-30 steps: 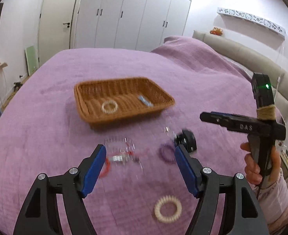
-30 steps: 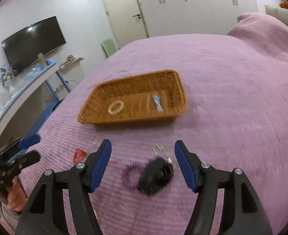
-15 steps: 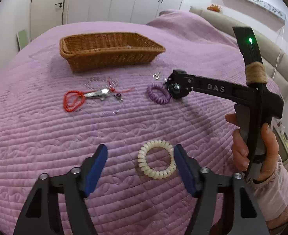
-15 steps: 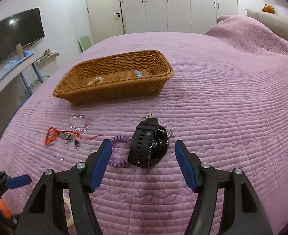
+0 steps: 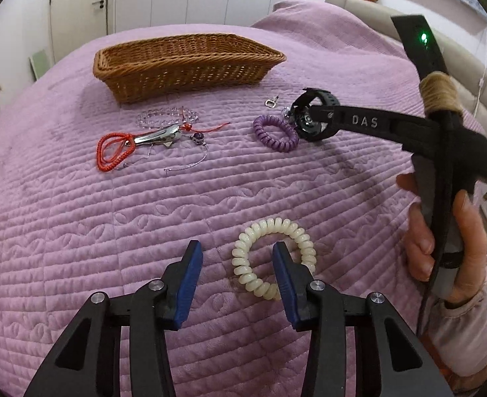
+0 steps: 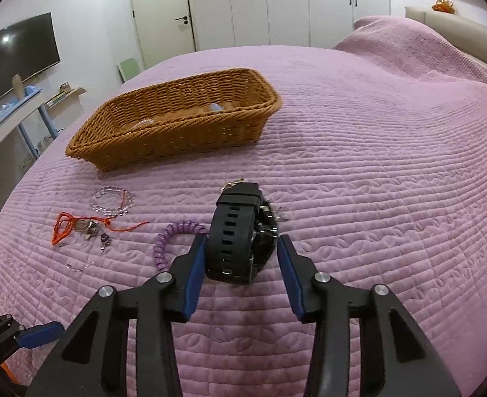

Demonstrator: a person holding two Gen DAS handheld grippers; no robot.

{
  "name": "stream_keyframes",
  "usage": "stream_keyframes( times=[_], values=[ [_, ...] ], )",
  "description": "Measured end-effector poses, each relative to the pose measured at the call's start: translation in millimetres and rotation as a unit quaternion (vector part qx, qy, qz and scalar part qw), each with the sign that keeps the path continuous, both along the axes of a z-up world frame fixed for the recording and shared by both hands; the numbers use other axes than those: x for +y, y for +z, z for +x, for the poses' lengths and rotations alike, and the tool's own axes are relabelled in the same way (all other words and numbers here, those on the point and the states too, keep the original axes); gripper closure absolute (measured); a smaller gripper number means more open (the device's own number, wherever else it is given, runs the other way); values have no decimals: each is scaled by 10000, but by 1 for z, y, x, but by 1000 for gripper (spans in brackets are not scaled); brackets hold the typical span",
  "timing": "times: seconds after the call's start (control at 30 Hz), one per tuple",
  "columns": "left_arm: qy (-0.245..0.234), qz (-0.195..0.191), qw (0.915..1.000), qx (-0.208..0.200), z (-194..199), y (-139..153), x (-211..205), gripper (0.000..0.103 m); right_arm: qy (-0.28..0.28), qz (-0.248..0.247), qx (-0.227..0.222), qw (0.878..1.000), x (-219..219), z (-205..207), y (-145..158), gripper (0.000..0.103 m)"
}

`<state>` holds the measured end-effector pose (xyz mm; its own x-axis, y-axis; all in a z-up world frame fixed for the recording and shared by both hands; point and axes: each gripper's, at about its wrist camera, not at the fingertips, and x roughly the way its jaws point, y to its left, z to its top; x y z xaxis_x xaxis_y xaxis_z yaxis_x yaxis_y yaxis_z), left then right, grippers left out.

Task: Organize jewelry
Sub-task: 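Grasp the cream coil hair tie with the left tool while the right tool grasps the black watch, then carry the hair tie and watch into the basket and open both tools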

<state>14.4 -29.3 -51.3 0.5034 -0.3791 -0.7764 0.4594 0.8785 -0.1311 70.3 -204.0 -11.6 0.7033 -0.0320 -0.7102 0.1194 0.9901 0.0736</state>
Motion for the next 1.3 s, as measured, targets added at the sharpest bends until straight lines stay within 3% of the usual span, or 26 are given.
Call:
stream_keyframes(
  times=[0.17,0.3,0.67,1.2,1.3],
  values=[
    [23,77,9999,-93,-4,1,-5,59,-124,-97,-79,9998,-11,-8,2,64],
    [12,8,10000,-15,-3,1,-5,89,-134,75,-58,9999,-21,-9,2,74],
    [163,-516,9985,-108,0,13,10,91,53,714,-109,9974,-39,-15,5,74],
    [436,-1268,9904,-349,28,46,43,91,75,1271,-111,9918,-57,-36,29,75],
    [491,-1268,9896,-475,37,55,45,91,35,1264,-182,9918,-59,-37,37,75]
  ],
)
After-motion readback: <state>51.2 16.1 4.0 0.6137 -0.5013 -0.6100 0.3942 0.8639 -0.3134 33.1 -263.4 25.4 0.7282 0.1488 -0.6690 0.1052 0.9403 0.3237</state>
